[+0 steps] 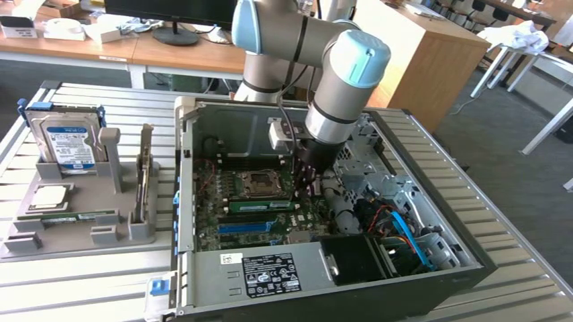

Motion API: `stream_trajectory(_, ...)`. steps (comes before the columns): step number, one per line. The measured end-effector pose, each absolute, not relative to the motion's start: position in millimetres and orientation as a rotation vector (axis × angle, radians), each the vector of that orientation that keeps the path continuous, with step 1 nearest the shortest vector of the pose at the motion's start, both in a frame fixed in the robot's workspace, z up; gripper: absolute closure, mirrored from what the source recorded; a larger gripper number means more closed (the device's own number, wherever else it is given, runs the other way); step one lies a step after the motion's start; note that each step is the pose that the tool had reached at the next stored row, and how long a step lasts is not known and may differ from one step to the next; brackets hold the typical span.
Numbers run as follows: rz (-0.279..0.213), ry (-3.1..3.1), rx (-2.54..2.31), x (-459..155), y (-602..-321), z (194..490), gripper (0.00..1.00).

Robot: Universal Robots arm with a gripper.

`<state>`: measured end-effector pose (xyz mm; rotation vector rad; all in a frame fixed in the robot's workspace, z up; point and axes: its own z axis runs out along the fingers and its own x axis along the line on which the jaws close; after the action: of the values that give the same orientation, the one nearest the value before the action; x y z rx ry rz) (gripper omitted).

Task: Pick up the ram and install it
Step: 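Press down the ram until it locks into place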

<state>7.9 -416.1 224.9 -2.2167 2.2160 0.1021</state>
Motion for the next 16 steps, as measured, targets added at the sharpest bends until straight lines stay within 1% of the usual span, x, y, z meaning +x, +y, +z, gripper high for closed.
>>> stream_trajectory(16,0.102,2.216,-2.217,7.9,-416.1,222.6,0.9)
